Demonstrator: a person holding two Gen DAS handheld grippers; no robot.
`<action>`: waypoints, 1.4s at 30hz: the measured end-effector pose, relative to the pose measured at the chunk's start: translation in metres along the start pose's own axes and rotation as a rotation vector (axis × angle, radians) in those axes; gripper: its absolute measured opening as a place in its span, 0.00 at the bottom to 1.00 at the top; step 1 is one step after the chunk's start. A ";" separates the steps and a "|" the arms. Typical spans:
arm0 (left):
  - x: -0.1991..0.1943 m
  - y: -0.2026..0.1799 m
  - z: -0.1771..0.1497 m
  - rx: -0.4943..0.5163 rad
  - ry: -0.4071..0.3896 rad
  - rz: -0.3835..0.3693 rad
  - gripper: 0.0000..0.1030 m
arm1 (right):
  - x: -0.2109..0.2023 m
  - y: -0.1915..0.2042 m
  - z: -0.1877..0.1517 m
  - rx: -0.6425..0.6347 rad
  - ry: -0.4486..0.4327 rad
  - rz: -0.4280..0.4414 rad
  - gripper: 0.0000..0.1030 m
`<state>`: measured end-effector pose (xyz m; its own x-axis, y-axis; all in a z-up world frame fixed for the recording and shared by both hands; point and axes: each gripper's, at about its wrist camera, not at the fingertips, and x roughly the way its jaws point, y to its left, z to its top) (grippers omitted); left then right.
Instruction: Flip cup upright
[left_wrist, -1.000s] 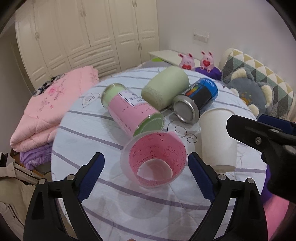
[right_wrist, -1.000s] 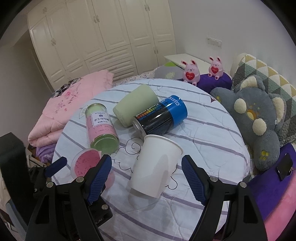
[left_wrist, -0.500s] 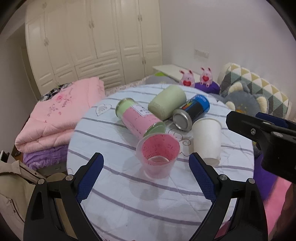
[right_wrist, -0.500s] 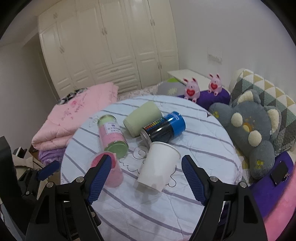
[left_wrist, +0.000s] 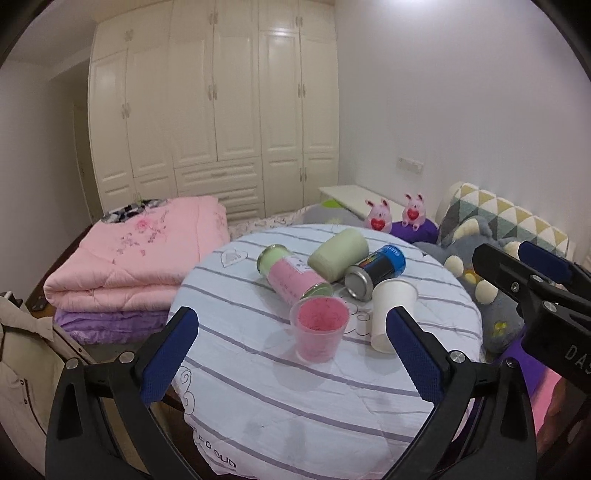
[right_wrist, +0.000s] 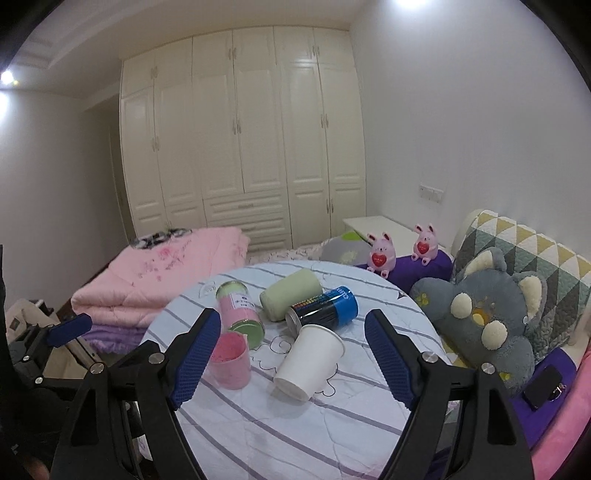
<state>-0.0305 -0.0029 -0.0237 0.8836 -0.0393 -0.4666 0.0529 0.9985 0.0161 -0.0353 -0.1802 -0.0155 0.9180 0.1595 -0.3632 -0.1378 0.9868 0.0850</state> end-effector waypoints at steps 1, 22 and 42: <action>-0.003 -0.002 -0.001 0.005 -0.004 0.002 1.00 | -0.001 -0.002 -0.001 -0.002 -0.005 -0.003 0.80; -0.035 -0.029 0.000 0.045 -0.070 0.006 1.00 | -0.026 -0.023 -0.013 0.004 -0.067 -0.046 0.80; -0.034 -0.047 0.022 0.047 -0.050 0.018 1.00 | -0.028 -0.037 0.003 -0.010 -0.094 -0.069 0.80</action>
<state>-0.0528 -0.0494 0.0108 0.9066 -0.0244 -0.4213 0.0575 0.9962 0.0661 -0.0549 -0.2213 -0.0061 0.9563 0.0881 -0.2788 -0.0763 0.9957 0.0529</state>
